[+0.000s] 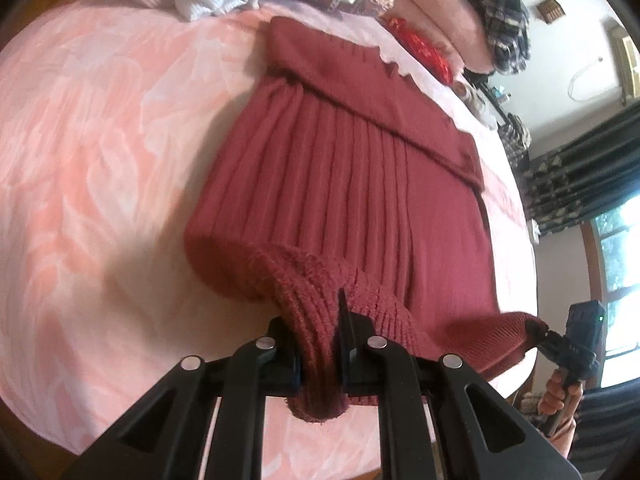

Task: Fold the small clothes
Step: 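Grasp the ribbed hem with both tools and lift it toward the collar, then lay the hem over the body near the collar and open both tools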

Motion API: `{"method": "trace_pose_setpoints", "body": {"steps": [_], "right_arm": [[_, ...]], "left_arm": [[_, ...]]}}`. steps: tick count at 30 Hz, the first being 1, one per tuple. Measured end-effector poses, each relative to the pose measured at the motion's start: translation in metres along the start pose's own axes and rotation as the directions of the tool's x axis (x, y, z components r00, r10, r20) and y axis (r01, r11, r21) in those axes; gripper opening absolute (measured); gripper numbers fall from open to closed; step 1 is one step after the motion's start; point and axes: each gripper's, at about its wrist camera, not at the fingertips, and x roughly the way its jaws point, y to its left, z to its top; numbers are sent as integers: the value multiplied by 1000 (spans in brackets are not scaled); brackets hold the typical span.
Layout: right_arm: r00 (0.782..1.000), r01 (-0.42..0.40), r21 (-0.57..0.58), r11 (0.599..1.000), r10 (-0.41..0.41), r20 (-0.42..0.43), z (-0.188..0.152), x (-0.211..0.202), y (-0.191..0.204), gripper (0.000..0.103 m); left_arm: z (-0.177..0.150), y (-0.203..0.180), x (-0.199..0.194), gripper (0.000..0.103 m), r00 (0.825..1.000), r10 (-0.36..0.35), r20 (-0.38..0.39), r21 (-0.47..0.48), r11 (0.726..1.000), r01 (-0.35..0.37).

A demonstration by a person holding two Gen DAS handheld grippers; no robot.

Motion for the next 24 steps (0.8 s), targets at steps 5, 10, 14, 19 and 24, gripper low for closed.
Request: {"method": "trace_pose_setpoints", "body": {"steps": [5, 10, 14, 19, 24], "right_arm": [[1000, -6, 50, 999, 6, -8, 38, 14, -8, 6], [1000, 21, 100, 995, -19, -23, 74, 34, -23, 6], [999, 36, 141, 989, -30, -45, 101, 54, -38, 6], [997, 51, 201, 978, -38, -70, 124, 75, -59, 6], [993, 83, 219, 972, -63, -101, 135, 87, -68, 14]], "left_arm": [[34, 2, 20, 13, 1000, 1, 0, -53, 999, -1], [68, 6, 47, 13, 999, 31, -20, -100, 994, -33], [88, 10, 68, 13, 998, 46, -44, -129, 990, -52], [103, 16, 89, 13, 996, 43, -73, -169, 984, -55], [112, 23, 97, 21, 992, 2, -128, -215, 976, -30]]}}
